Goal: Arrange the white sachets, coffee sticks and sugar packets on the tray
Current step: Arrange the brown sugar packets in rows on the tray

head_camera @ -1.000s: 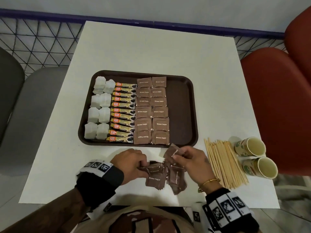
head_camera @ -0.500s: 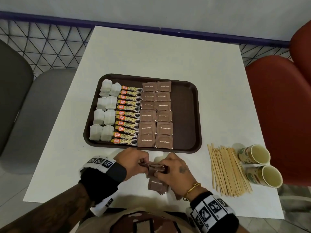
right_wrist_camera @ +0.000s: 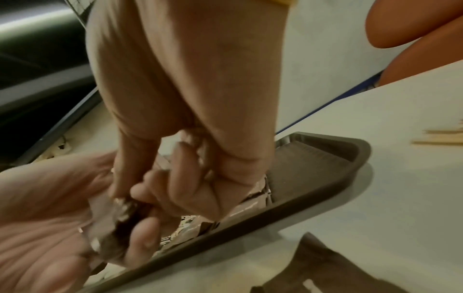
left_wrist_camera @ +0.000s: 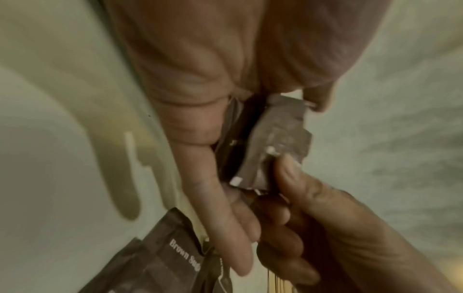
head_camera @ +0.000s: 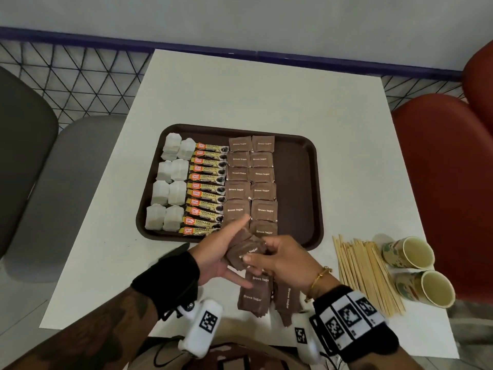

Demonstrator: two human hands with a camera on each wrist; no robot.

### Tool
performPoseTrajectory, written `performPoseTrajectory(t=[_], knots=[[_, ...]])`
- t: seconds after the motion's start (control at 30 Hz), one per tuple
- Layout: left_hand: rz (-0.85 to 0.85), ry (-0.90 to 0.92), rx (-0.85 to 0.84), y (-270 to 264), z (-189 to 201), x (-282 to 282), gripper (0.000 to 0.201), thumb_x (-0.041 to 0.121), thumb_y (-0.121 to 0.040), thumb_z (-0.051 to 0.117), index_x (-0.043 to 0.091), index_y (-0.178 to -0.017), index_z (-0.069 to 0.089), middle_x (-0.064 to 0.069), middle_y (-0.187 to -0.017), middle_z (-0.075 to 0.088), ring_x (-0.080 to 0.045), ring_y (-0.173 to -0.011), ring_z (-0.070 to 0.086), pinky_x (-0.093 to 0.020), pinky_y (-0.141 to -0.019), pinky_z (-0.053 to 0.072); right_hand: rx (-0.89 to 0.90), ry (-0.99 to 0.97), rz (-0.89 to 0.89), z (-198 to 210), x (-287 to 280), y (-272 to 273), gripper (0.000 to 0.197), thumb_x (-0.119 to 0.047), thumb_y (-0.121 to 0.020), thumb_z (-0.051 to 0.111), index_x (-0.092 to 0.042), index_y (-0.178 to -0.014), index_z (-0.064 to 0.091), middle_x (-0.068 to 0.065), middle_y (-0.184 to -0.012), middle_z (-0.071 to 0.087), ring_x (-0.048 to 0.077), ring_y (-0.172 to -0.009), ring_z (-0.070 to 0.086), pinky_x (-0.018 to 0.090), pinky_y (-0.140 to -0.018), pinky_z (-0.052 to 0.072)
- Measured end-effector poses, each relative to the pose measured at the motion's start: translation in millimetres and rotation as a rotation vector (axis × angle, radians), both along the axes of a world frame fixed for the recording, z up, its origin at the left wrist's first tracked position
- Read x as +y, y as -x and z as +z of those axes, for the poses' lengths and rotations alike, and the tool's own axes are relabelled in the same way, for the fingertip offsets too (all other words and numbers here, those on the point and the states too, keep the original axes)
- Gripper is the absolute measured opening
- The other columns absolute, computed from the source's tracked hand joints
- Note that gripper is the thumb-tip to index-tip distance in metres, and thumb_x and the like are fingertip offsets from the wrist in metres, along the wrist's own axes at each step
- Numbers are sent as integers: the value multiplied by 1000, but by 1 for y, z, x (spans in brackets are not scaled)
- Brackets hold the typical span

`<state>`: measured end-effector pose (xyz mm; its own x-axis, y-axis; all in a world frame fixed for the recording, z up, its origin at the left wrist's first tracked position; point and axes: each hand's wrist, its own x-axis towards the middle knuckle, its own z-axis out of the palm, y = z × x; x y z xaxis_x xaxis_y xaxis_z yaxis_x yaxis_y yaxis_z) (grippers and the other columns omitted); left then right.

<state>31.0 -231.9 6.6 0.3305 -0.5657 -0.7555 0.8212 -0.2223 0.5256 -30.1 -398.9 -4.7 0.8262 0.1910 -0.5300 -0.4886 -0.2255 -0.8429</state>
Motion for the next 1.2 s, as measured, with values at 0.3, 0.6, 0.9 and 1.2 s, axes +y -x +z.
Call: performPoseTrajectory(t=[0.3,0.6,0.9,1.2], knots=[[-170,-66,-247,10,-21,-6,32,19,-88,69,14,-109,45,-16,-85,69,-29,-71,67,-31,-50,53,-18,252,-45,-3,-11,20,32,-36,-74,83,-19,-91,61,-3,-72,69,-2,-53,58,16,-52,44],[-943,-365,-1093,25,-29,-7,51,37,-88,67,37,-134,45,5,-119,45,-16,-105,50,-29,-89,45,113,885,-3,-16,-34,86,56,-65,-70,69,-25,-104,51,-7,-97,54,14,-89,57,25,-69,43],[-1132,-493,-1235,48,-51,-26,67,40,-71,81,25,-124,44,-1,-123,39,-23,-105,51,-38,-79,51,62,849,-80,-37,-1,91,45,-49,-75,73,-20,-105,55,-4,-105,52,20,-93,59,27,-70,44],[-981,-538,-1065,33,-46,-22,64,45,-66,83,26,-115,46,4,-109,64,-21,-95,57,-31,-73,47,34,644,-84,-34,-18,84,26,-33,-78,76,-18,-96,64,-3,-83,66,20,-73,61,32,-64,53]])
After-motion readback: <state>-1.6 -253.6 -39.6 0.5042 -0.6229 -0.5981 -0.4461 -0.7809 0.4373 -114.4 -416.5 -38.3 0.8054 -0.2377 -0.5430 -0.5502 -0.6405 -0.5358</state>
